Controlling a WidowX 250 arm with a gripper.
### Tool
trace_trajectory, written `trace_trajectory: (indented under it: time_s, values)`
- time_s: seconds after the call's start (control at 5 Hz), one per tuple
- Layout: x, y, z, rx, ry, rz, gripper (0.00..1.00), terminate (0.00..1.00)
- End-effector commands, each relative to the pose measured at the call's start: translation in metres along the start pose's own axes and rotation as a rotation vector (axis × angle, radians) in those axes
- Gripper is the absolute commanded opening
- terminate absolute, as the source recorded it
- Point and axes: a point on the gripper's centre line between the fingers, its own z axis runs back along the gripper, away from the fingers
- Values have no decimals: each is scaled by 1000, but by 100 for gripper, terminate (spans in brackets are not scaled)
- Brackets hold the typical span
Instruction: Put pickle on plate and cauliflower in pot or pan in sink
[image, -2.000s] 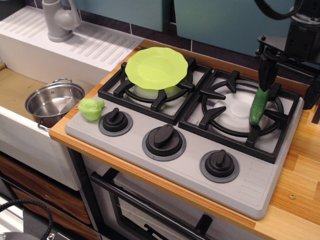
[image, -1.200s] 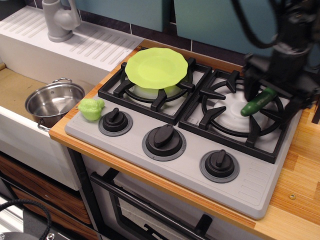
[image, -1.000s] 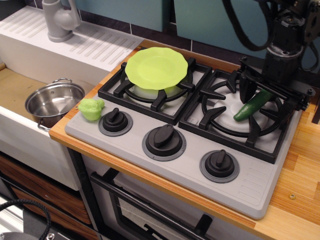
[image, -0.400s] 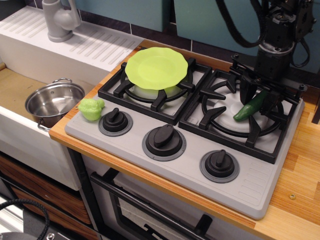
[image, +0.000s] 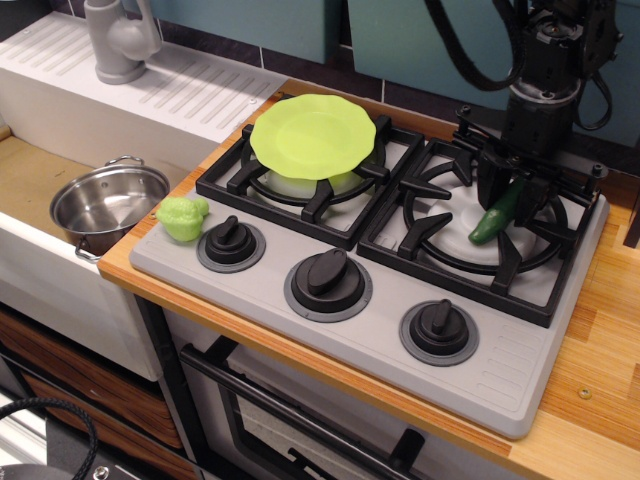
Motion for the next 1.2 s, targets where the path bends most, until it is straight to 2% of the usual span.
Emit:
trace_trajectory:
  time_s: [0.0, 0.2, 0.6, 0.8, 1.0]
  values:
    - [-7, -26, 52, -68, -64, -27, 0, 0]
    - [-13, -28, 62, -110, -45, -24, 0, 0]
    - [-16, -25, 72, -113, -42, -35, 0, 0]
    - [-12, -7, 71, -110, -47, -80, 0, 0]
    - [-10, 19, 61, -114, -87, -132, 0, 0]
